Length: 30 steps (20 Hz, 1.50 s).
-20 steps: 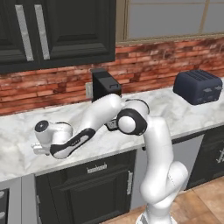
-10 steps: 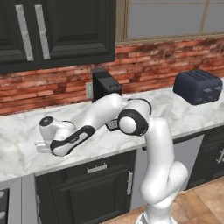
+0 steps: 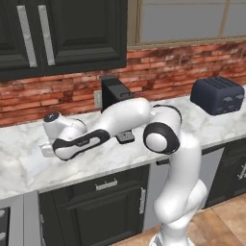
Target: Retrieve the butter from the fridge and place it on a plate on the dining table. Then retrieve the butter knife by the fridge and place it near the plate.
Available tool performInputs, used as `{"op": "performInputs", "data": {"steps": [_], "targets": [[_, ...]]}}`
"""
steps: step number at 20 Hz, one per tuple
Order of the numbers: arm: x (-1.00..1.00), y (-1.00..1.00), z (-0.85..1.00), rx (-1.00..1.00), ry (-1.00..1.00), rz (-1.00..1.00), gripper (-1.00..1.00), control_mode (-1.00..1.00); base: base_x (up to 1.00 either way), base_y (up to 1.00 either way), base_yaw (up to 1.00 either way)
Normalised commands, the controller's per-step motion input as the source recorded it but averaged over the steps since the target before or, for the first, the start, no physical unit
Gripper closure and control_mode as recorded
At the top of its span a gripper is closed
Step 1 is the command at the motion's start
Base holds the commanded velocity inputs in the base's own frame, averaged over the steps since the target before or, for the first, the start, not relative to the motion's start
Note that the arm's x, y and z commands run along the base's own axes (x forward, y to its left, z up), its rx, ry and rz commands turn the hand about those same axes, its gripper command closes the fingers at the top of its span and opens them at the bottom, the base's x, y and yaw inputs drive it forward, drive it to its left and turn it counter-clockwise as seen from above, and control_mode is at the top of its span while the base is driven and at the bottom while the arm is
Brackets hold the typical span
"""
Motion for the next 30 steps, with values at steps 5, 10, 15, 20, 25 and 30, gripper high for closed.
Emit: {"op": "performInputs", "data": {"steps": [5,10,15,20,25,30], "targets": [[-0.75,-0.76,0.75,0.03,0.02,0.02,1.00,-1.00,0.00,0.00,0.00],[-0.66,-0.89,0.78,0.05,0.02,0.04,1.00,-1.00,0.00,0.00,0.00],[-0.54,-1.00,0.84,0.10,0.10,0.00,1.00,-1.00,0.00,0.00,0.00],[-0.56,-1.00,0.56,0.07,0.04,0.01,1.00,-1.00,0.00,0.00,0.00],[-0.22,-0.93,0.06,0.00,0.00,0.12,1.00,-1.00,0.00,0.00,0.00],[0.02,-0.37,-0.05,-0.02,0.00,0.08,1.00,-1.00,0.00,0.00,0.00]]}}
